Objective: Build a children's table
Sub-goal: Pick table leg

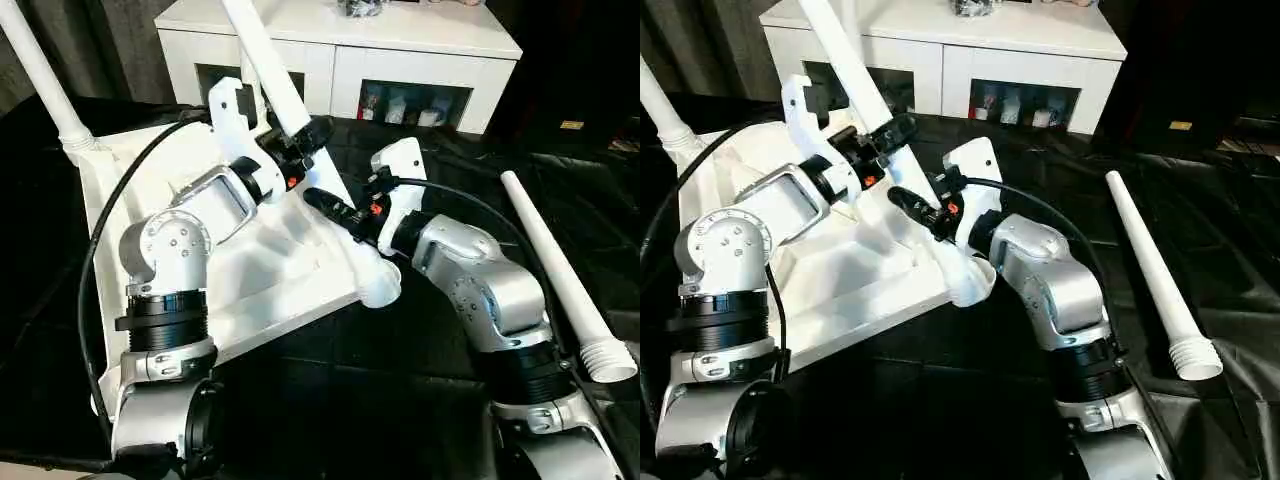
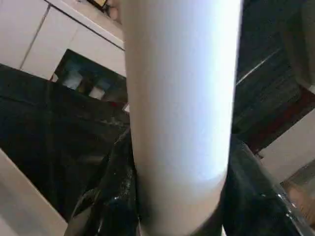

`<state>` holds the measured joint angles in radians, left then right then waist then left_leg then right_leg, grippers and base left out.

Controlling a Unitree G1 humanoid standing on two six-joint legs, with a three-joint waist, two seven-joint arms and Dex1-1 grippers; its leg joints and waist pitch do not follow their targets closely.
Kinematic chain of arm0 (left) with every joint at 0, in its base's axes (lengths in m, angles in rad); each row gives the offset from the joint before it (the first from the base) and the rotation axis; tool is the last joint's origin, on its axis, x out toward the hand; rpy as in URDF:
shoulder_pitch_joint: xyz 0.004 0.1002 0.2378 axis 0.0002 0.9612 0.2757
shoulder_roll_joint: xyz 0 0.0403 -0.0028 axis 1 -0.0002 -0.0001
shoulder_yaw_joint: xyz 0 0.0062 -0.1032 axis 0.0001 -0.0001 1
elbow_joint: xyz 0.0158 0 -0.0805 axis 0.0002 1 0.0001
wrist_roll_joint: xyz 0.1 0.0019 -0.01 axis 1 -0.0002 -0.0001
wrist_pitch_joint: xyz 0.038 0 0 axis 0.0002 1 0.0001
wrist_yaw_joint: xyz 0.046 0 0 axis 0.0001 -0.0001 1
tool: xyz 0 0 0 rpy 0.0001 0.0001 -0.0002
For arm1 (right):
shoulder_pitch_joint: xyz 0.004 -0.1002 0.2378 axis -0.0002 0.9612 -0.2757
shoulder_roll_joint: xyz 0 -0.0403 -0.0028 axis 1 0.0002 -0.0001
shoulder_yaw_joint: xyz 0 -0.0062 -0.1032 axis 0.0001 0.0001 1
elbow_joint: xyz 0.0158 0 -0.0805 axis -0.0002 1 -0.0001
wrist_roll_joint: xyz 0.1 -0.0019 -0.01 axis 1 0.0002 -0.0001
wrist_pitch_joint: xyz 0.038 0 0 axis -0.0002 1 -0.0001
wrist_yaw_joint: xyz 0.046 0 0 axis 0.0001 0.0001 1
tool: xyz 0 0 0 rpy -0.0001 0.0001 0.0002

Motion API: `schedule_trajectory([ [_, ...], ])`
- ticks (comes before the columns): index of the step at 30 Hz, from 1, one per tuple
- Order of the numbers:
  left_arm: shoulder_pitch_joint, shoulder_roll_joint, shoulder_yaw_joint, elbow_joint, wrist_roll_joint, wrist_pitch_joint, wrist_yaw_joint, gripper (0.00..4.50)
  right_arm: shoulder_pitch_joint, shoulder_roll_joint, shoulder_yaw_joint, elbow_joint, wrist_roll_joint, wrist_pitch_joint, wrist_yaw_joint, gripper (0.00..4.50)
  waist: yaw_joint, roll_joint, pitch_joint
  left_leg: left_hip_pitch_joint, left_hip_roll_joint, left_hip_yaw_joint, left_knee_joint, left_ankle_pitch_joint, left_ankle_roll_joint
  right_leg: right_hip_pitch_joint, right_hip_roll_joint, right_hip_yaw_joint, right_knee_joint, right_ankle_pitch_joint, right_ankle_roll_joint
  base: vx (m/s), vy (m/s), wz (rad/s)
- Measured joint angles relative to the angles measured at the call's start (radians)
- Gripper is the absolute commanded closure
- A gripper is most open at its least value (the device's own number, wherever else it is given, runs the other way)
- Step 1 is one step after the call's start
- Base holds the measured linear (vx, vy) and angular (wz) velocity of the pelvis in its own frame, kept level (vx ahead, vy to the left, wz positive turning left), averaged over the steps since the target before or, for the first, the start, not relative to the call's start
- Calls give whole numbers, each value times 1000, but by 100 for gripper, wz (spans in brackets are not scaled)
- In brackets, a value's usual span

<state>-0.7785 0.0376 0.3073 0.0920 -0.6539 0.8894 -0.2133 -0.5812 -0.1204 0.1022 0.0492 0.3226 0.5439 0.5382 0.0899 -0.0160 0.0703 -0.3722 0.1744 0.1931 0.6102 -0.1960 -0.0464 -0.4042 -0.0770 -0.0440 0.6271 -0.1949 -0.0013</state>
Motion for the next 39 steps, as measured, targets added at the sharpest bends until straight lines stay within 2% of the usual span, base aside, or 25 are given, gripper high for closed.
schedule_trajectory([
  [4,-4,43,-2,3,-1,5,-32,275,-1,-33,-50,-16,74,45,56,165,0,0,0,0,0,0,0,0,0,0,0,0,0,0,0,0,0,0],
  [8,-26,115,-18,11,-20,22,-123,275,-1,-163,-142,-49,195,155,182,164,9,0,0,0,0,0,0,0,0,0,0,0,0,0,0,0,0,0],
  [12,-66,143,-29,18,-33,31,-189,275,9,-253,-188,-50,266,232,264,164,13,0,0,1,0,0,0,0,0,0,0,0,1,0,0,0,0,0],
  [15,-96,152,-34,22,-52,35,-224,275,23,-267,-210,-50,292,264,279,164,13,0,0,1,0,0,0,1,0,0,0,0,1,0,0,0,0,0],
  [21,-104,174,-63,22,-76,56,-290,275,29,-284,-196,-50,313,318,299,164,12,0,0,2,0,0,0,1,-1,0,0,0,3,0,0,0,0,0],
  [35,-104,173,-78,12,-151,85,-381,276,34,-318,-51,-90,333,392,386,164,24,0,0,2,0,0,1,1,-1,1,0,0,3,0,-1,0,0,0],
  [36,-104,171,-76,11,-159,85,-383,276,37,-319,-49,-90,333,392,387,192,25,1,0,2,0,0,1,1,-1,1,0,0,3,0,-1,0,0,0],
  [39,-104,170,-73,10,-170,85,-385,276,39,-319,-41,-91,331,393,387,203,23,2,-1,2,0,0,1,2,-1,1,0,0,3,1,-1,0,0,0],
])
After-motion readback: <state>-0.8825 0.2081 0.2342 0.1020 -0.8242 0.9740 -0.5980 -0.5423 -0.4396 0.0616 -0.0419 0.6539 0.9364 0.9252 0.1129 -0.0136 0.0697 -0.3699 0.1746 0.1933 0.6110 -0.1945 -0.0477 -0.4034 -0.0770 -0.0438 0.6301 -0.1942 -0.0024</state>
